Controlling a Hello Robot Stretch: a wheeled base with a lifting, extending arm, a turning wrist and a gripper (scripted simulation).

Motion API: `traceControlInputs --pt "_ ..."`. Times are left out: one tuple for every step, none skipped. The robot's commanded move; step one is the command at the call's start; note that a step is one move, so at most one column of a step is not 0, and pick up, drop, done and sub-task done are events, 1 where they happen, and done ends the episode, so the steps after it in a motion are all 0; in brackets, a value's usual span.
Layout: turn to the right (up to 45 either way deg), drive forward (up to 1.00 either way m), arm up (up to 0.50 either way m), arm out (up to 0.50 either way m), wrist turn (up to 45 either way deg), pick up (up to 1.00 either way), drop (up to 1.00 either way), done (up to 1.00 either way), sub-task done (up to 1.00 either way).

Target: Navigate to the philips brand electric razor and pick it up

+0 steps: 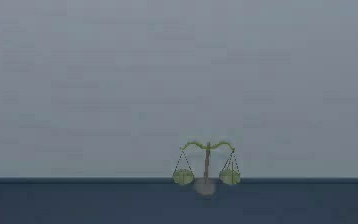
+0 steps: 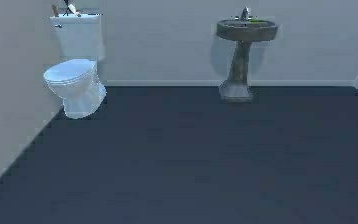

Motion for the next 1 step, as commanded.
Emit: traceControlInputs --pt "45.0 0.0 0.0 0.0 0.0 0.0 0.0 0.0 0.0"
